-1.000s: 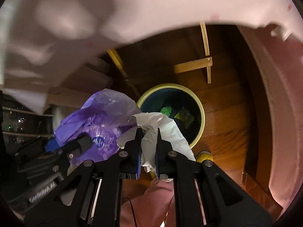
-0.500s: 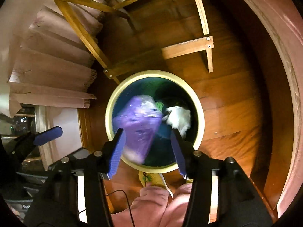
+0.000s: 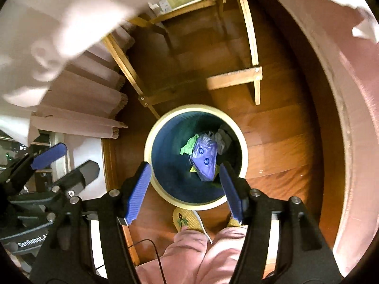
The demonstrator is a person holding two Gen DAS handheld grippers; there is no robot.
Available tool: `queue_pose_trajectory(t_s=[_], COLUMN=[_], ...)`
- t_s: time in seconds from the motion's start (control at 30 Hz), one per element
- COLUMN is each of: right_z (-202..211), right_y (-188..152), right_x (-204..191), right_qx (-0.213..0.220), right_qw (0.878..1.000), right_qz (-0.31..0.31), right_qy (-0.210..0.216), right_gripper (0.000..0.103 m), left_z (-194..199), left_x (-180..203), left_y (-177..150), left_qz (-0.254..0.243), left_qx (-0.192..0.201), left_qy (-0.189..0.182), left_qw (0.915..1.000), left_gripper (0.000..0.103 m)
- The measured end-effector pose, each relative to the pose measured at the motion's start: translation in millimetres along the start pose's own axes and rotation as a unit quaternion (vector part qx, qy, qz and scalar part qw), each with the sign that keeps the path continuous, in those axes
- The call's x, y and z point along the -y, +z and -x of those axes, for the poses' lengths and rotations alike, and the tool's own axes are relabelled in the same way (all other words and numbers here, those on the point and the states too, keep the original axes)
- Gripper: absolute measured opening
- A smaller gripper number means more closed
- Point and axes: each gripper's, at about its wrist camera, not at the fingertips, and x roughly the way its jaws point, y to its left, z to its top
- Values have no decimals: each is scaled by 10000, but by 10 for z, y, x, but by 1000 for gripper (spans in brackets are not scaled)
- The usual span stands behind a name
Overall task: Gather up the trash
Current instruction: 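Raise both tools back toward the table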
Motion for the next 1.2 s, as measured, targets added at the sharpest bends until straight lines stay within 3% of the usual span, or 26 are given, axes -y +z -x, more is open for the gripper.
queue_pose_trajectory(t_s=[0.33, 0.57, 0.83, 0.93, 1.2], right_z=[1081, 2002, 3155, 3584, 4438], right_y=[-67, -71, 105, 201, 394], right_x=[-269, -487, -888, -1064, -1350], right_qx=[116, 407, 1262, 1700, 2602], right_qw=[9998, 9989, 9903, 9817, 9608], right_qz=[-102, -86, 224, 384, 512], right_qy=[-104, -229, -546, -772, -804], right_gripper=[58, 58, 58, 58, 57], left_z=[1275, 2326, 3409, 3672, 4356], left_x=[-4, -67, -255, -307, -265], left_y=[196, 421, 632, 701, 990], left_qz=[-133, -163, -28, -36, -244], left_qx=[168, 676, 1455, 1635, 2182], left_qy=[-277, -242, -84, -153, -244], left_qw=[9994, 9973, 9893, 9864, 9753], left_gripper=[90, 90, 90, 90, 90])
